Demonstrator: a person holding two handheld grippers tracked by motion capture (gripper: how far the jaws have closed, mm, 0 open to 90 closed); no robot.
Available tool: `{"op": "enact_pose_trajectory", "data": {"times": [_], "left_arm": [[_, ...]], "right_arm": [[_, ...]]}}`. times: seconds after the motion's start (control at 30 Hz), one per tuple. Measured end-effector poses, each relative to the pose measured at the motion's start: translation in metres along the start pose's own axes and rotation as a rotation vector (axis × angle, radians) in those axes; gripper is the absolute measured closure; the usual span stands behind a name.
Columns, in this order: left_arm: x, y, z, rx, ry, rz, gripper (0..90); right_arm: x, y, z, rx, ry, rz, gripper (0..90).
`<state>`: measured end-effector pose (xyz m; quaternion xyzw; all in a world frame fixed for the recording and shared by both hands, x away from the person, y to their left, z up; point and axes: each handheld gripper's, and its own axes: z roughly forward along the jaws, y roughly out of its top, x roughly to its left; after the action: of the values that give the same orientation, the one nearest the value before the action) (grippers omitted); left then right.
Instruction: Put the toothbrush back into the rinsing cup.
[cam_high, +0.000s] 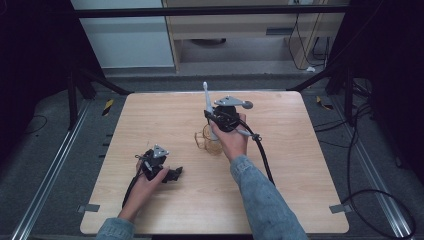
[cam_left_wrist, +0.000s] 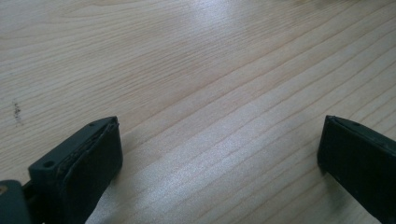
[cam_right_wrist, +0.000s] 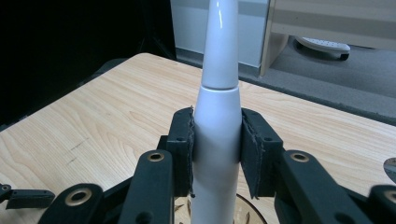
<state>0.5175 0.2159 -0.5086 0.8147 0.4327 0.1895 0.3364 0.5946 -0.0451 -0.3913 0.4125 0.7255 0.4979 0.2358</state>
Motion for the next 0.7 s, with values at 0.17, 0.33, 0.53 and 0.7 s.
{"op": "enact_pose_trajectory", "data": {"times": [0.17,0.33,0.53,0.7], "left_arm": [[0.0003,0.0001,-0.0001,0.001,0.001,0.004,0.0],[0.0002,0.0001,-0.0001,0.000,0.001,0.003,0.0],[0.0002,0.0001,-0.0001,0.000,0.001,0.004,0.0],[0.0003,0.0001,-0.0001,0.001,0.001,0.004,0.0]], "right_arm": [[0.0005,-0.0012,-0.0006,0.000,-0.002,-0.002,67.1],[0.0008,-0.0044,-0.0009,0.000,-0.005,-0.003,67.1],[-0.0007,-0.0085,-0.0005,0.006,-0.006,-0.001,67.2],[-0.0009,-0.0101,0.0005,0.005,-0.005,0.000,67.1]]}}
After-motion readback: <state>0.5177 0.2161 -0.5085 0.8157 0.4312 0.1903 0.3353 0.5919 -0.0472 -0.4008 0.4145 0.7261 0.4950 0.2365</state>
